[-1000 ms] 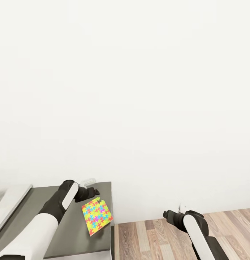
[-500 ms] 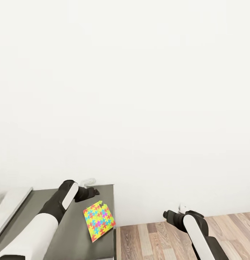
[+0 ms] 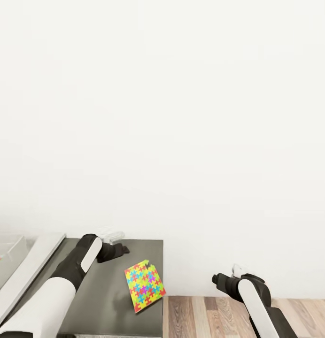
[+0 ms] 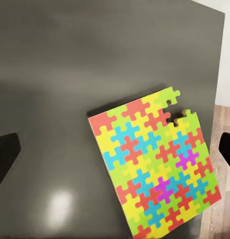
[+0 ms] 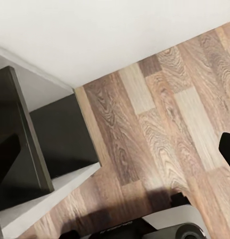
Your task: Put all the toys in the child's room - the three board games (two on the bed and one on the table), the two jigsaw puzzles on the table, and the tennis ball on the table - inside the toy box on the table in the child's room.
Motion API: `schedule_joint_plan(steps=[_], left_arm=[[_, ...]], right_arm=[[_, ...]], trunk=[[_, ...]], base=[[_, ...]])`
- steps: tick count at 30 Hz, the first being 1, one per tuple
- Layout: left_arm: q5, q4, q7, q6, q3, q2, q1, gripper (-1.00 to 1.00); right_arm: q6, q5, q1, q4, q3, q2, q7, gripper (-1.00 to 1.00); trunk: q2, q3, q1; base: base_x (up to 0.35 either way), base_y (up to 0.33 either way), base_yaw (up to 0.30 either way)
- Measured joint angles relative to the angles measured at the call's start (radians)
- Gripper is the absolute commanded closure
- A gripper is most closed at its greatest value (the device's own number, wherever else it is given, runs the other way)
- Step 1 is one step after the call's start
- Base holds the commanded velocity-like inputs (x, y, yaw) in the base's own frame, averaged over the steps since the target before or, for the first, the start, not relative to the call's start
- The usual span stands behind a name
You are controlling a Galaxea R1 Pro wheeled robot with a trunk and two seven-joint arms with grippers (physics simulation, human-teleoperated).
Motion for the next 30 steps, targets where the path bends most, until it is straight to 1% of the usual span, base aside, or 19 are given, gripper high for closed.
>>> schedule_joint_plan(steps=[3,9,18,22,30], left_arm=[[0.000,0.000,0.001,-0.001,-0.001,-0.001,0.000,-1.00],[0.000,0.000,0.001,-0.002,-0.002,-0.002,0.000,-1.00],[0.001,0.000,0.001,-0.004,-0.003,-0.002,0.000,-1.00],[0.001,0.000,0.000,-0.004,-0.002,-0.001,0.000,-1.00],[0.001,0.000,-0.001,-0.007,-0.003,-0.001,0.000,-1.00]], right_arm=[[0.000,0.000,0.000,0.000,0.000,0.000,0.000,-1.00],[0.001,0.000,0.000,0.000,0.000,0.000,0.001,-1.00],[0.001,0.000,0.000,-0.001,0.001,0.000,0.001,-1.00],[0.000,0.000,0.000,-0.001,0.001,0.000,0.001,-1.00],[0.000,0.000,0.000,-0.002,0.001,0.000,0.001,-1.00]], trunk=[[0.000,-0.002,0.000],[0.000,-0.007,0.000],[0.000,-0.018,0.000],[0.000,-0.021,0.000],[0.000,-0.023,0.000]], base=[[0.001,-0.013,0.254],[0.000,-0.176,0.242],[0.000,-0.104,0.208],[0.000,-0.041,0.081],[0.000,-0.015,0.013]])
